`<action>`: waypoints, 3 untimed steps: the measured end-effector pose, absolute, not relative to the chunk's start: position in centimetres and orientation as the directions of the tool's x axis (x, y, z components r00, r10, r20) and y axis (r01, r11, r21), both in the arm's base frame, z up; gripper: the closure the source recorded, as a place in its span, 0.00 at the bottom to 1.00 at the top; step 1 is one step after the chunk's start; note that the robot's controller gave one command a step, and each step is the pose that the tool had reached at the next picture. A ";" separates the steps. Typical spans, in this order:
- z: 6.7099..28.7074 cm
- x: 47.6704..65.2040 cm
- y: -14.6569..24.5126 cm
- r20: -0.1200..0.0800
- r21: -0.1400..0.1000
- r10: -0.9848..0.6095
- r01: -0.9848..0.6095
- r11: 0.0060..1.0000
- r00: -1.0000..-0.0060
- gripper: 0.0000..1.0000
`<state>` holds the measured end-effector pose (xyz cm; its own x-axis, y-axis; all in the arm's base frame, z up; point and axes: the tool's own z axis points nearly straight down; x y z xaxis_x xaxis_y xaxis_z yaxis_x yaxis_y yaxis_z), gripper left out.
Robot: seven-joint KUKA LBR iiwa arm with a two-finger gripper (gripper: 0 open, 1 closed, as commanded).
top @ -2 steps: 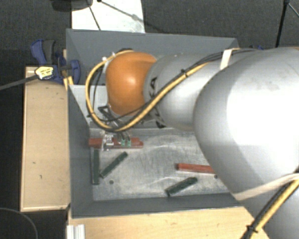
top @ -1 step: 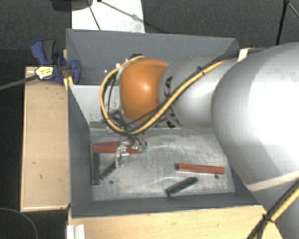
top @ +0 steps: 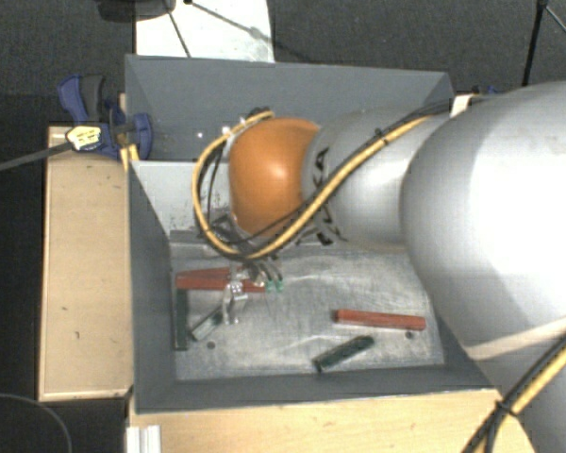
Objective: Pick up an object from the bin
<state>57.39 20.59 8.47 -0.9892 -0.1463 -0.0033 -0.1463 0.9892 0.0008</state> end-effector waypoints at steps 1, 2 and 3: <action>9.9 57.1 23.2 -0.005 0.002 -0.383 -0.383 0.924 -0.924 1.00; 9.9 57.1 23.2 -0.005 0.002 -0.382 -0.382 0.924 -0.924 1.00; 20.4 58.4 22.1 -0.003 0.001 -0.393 -0.393 0.919 -0.919 1.00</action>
Offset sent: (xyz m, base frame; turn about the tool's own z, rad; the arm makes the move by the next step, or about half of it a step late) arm 0.0000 0.0000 0.0000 0.0000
